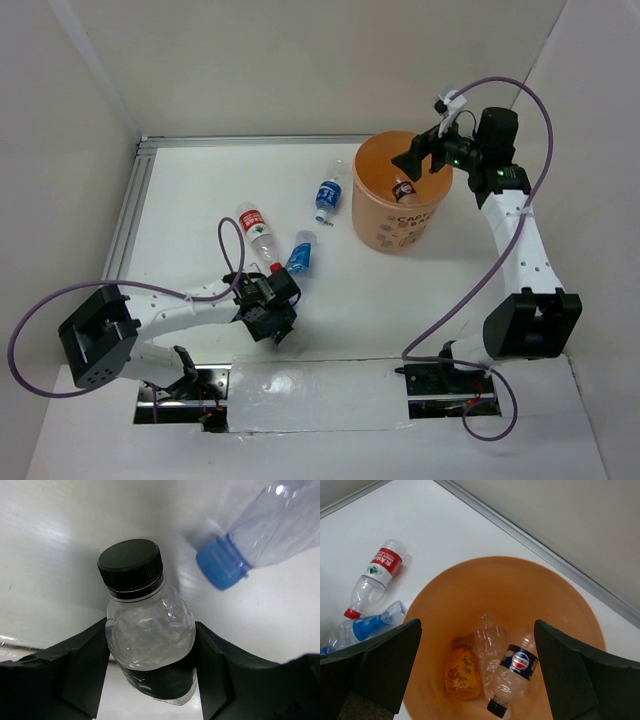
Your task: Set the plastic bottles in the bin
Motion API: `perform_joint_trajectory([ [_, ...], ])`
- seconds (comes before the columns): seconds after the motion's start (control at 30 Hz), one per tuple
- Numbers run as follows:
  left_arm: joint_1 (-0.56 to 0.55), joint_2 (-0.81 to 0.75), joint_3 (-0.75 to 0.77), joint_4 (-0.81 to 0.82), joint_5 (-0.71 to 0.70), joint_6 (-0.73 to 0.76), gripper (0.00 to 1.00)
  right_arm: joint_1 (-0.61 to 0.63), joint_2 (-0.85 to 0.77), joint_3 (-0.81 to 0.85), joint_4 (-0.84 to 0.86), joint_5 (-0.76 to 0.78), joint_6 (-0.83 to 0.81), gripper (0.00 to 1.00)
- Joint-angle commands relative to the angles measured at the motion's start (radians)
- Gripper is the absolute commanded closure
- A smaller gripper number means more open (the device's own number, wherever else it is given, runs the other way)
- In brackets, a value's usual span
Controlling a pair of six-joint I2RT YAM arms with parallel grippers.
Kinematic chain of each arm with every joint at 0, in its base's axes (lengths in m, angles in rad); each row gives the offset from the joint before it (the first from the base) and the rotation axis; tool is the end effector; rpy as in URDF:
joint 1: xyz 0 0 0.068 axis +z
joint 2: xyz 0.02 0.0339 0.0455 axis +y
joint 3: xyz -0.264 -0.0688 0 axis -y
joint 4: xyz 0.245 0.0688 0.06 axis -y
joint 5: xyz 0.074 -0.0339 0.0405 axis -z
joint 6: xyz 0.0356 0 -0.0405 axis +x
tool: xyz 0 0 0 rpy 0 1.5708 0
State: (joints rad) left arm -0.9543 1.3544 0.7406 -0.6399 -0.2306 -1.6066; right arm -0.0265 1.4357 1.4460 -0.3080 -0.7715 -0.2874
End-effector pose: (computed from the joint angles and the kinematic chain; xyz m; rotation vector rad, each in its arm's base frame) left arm 0.1408 -0.1846 0.1760 -0.9504 2.6473 -0.3376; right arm 0.3245 0.0162 0.4084 -0.7414 1.6510 0.4950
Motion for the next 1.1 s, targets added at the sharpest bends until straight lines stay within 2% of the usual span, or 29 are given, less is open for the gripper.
perform_joint_trajectory([
  [0.0,-0.04,-0.049,0.029,-0.059,0.014,0.043,0.71,-0.059,-0.081,-0.041,0.0,-0.08,0.01,0.0],
  [0.07,-0.088,-0.121,0.074,-0.117,-0.016,0.057,0.82,-0.084,-0.101,-0.064,-0.055,-0.133,0.01,0.0],
  [0.1,-0.109,-0.144,0.145,-0.138,-0.036,0.085,0.9,-0.107,-0.124,-0.088,-0.08,-0.156,-0.037,0.0],
  [0.17,-0.158,-0.201,0.231,-0.15,-0.093,0.138,0.96,-0.125,-0.173,-0.122,-0.149,-0.202,-0.123,0.0],
  [0.23,-0.169,-0.213,0.356,-0.123,-0.125,0.258,0.99,-0.156,-0.208,-0.189,-0.183,-0.232,-0.173,0.0],
  [0.27,-0.169,-0.213,0.393,-0.088,-0.156,0.371,1.0,-0.167,-0.233,-0.231,-0.227,-0.241,-0.221,0.0],
  [0.3,-0.169,-0.196,0.431,-0.046,-0.177,0.425,1.0,-0.187,-0.245,-0.251,-0.252,-0.25,-0.249,0.03],
  [0.33,-0.169,-0.158,0.547,0.092,-0.218,0.55,1.0,-0.208,-0.265,-0.29,-0.305,-0.29,-0.316,0.29],
  [0.37,-0.169,-0.158,0.548,0.094,-0.219,0.551,1.0,-0.208,-0.265,-0.291,-0.306,-0.29,-0.317,0.29],
  [0.4,-0.14,-0.097,0.586,0.15,-0.219,0.677,1.0,-0.228,-0.29,-0.327,-0.337,-0.299,-0.355,0.69],
  [0.43,-0.114,-0.059,0.671,0.242,-0.205,0.721,1.0,-0.228,-0.305,-0.346,-0.338,-0.299,-0.355,0.84],
  [0.47,-0.062,0.028,0.724,0.279,-0.169,0.79,1.0,-0.239,-0.329,-0.358,-0.368,-0.299,-0.384,0.94],
  [0.5,-0.019,0.073,0.825,0.358,-0.15,0.821,1.0,-0.239,-0.33,-0.368,-0.409,-0.299,-0.403,0.97],
  [0.53,-0.018,0.116,0.876,0.359,-0.141,0.844,1.0,-0.239,-0.33,-0.368,-0.41,-0.299,-0.42,0.95],
  [0.57,0.014,0.161,0.928,0.434,-0.128,0.868,1.0,-0.239,-0.33,-0.368,-0.452,-0.299,-0.438,0.93],
  [0.67,0.061,0.348,1.144,0.526,-0.081,0.942,1.0,-0.239,-0.359,-0.368,-0.496,-0.279,-0.507,0.91],
  [0.8,0.095,0.595,1.451,0.516,-0.081,0.997,0.98,-0.239,-0.368,-0.368,-0.526,-0.279,-0.529,0.87],
  [0.87,0.095,0.708,1.577,0.5,-0.101,1.05,0.85,-0.239,-0.377,-0.368,-0.536,-0.279,-0.529,0.79],
  [0.9,0.095,0.736,1.595,0.5,-0.113,1.068,0.77,-0.239,-0.377,-0.368,-0.545,-0.279,-0.529,0.65],
  [0.93,0.095,0.755,1.606,0.491,-0.124,1.083,0.71,-0.239,-0.377,-0.357,-0.555,-0.288,-0.539,0.58],
  [0.97,0.104,0.77,1.606,0.482,-0.124,1.083,0.54,-0.239,-0.377,-0.357,-0.565,-0.288,-0.539,0.51],
  [1.0,0.104,0.781,1.596,0.482,-0.124,1.083,0.43,-0.239,-0.386,-0.345,-0.589,-0.301,-0.567,0.31],
  [1.03,0.104,0.781,1.558,0.482,-0.124,1.083,0.33,-0.239,-0.386,-0.334,-0.606,-0.319,-0.584,0.21],
  [1.07,0.104,0.772,1.536,0.482,-0.124,1.083,0.18,-0.239,-0.386,-0.334,-0.647,-0.334,-0.604,0.13],
])
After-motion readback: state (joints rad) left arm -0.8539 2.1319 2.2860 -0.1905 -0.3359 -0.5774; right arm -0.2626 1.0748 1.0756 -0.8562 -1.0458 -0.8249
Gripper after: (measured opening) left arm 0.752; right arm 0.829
